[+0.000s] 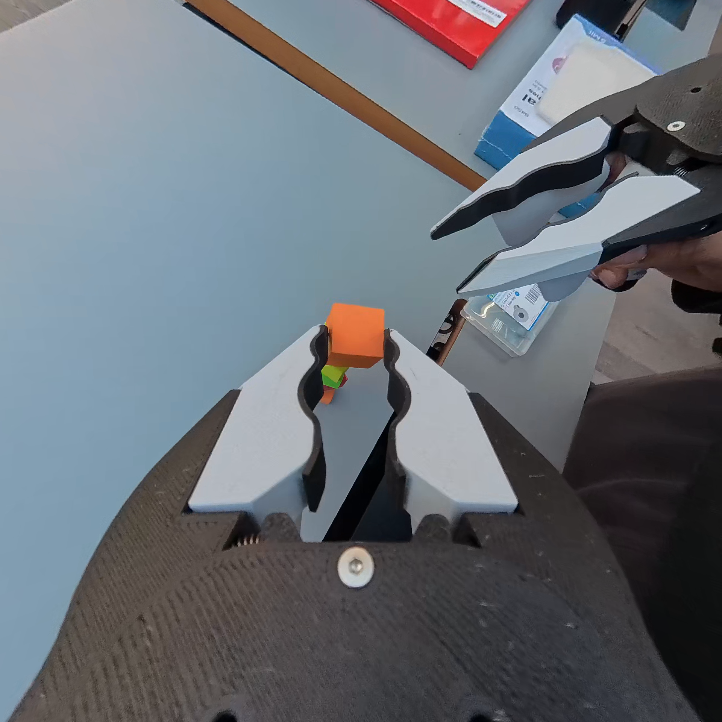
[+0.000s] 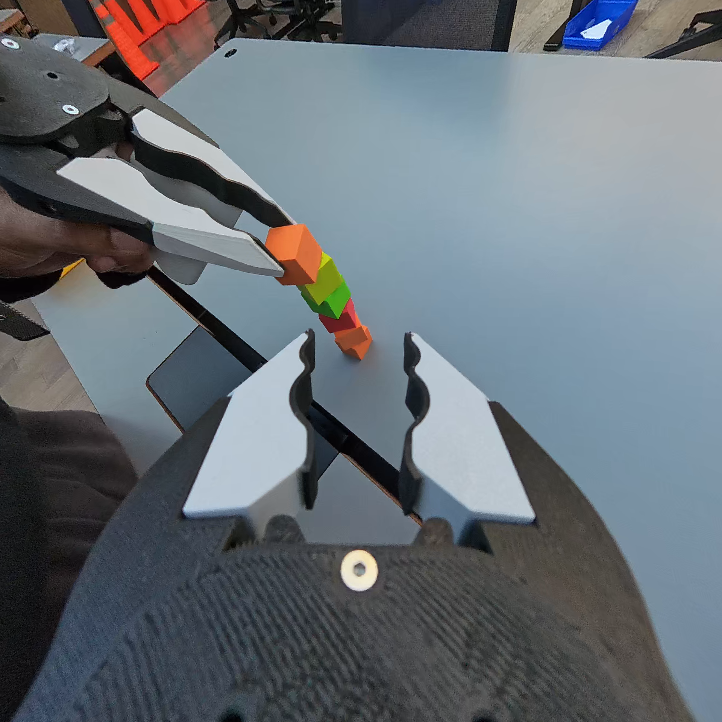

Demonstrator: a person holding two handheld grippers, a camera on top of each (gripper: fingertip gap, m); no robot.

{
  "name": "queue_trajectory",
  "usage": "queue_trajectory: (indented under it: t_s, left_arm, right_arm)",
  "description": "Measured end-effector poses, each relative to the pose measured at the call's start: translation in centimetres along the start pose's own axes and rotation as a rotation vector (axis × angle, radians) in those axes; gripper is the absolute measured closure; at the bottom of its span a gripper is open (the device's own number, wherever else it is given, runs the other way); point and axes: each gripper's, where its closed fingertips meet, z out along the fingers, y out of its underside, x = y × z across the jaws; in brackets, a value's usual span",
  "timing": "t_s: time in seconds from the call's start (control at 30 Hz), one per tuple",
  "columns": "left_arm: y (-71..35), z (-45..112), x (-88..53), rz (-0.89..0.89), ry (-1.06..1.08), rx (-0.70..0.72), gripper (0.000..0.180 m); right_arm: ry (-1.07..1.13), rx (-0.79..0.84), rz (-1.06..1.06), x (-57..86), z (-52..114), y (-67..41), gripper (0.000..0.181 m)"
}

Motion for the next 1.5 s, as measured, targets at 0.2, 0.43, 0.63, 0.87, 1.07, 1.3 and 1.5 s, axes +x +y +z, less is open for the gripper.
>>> queue_trajectory:
  t_s: [0.2,0.43,0.63,0.87,1.07,1.3,1.5]
  left_arm:
    - [-0.4,-1.1,-0.5,-0.022,-0.064,0.033,0.129]
    - [2.9,-4.3,-2.0,-0.176,-0.128,0.046,0.129]
    - [6.8,-7.6,-2.6,-0.308,-0.179,0.044,0.132]
    - [8.2,-10.1,-4.1,-0.402,-0.232,0.107,0.136]
    - [9.0,-10.8,-4.8,-0.456,-0.241,0.134,0.137]
    - [8.9,-10.4,-5.0,-0.475,-0.224,0.143,0.139]
    - [8.9,-9.7,-5.0,-0.484,-0.208,0.129,0.14]
  right_arm:
    - [-0.008,0.012,0.01,-0.6,-0.3,0.1,0.134]
    - [-0.04,-0.335,-0.068,-2.6,3.7,8.2,0.17]
    - [-0.187,-0.48,-0.616,-7.5,7.4,12.1,0.181]
    - [-0.073,-0.452,-0.804,-4.5,10.5,9.6,0.181]
    - [0.325,-0.147,-0.178,4.5,9.5,0.7,0.181]
    - [0.415,-0.18,0.031,8.9,4.7,3.6,0.181]
    - [0.245,-0.23,-0.005,4.6,3.1,6.3,0.161]
